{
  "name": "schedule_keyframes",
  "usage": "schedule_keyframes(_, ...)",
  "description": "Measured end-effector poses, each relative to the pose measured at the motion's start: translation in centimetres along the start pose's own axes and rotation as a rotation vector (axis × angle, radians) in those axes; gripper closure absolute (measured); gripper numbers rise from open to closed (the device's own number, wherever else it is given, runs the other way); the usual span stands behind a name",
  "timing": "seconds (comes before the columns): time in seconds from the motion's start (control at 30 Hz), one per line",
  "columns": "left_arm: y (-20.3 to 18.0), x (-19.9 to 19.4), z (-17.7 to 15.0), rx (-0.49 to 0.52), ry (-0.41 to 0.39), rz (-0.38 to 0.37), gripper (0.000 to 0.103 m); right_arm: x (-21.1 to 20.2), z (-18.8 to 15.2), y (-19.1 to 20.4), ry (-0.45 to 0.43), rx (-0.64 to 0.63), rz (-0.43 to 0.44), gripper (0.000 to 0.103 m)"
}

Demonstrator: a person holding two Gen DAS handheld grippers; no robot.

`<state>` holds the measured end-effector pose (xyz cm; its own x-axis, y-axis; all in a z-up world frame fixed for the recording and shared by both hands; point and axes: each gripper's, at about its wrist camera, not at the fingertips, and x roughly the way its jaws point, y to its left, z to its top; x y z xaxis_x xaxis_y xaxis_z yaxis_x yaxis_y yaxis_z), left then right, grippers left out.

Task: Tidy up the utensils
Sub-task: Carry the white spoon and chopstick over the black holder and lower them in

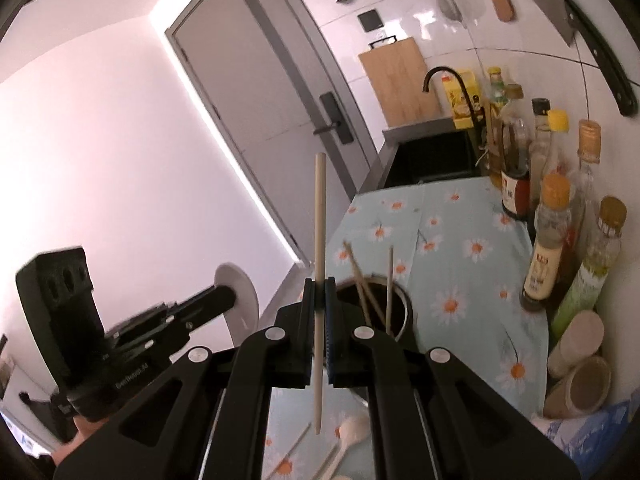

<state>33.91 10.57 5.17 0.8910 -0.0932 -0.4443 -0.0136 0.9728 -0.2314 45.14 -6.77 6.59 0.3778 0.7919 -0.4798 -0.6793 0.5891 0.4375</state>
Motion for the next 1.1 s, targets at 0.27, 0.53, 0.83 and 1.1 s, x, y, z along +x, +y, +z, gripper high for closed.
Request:
schedule_keyframes(0.27, 0.2, 0.7, 2.4, 0.008, -0.056, 0.038, 0.1, 0.6, 2.7, -0.4, -0.062, 0.018, 0.031, 0.097)
schedule_keyframes(0.53, -0.1, 2.1, 4.2, 0.031, -0.117, 0.072, 0.1, 1.6, 3.9, -1.2, -0.093, 0.018, 0.024, 0.097)
schedule_keyframes(0.83, -0.3, 4.9, 3.9, 0.067, -0.149, 0.124, 0.1, 2.4, 4.5, -2.2, -0.125, 0.015, -0.008, 0.097)
schedule_keyframes(1.1, -0.4, 6.2, 2.7, 0.082, -0.163, 0.117, 0.1, 4.9, 3.5, -3.5, -0.081, 0.026, -0.043, 0.097)
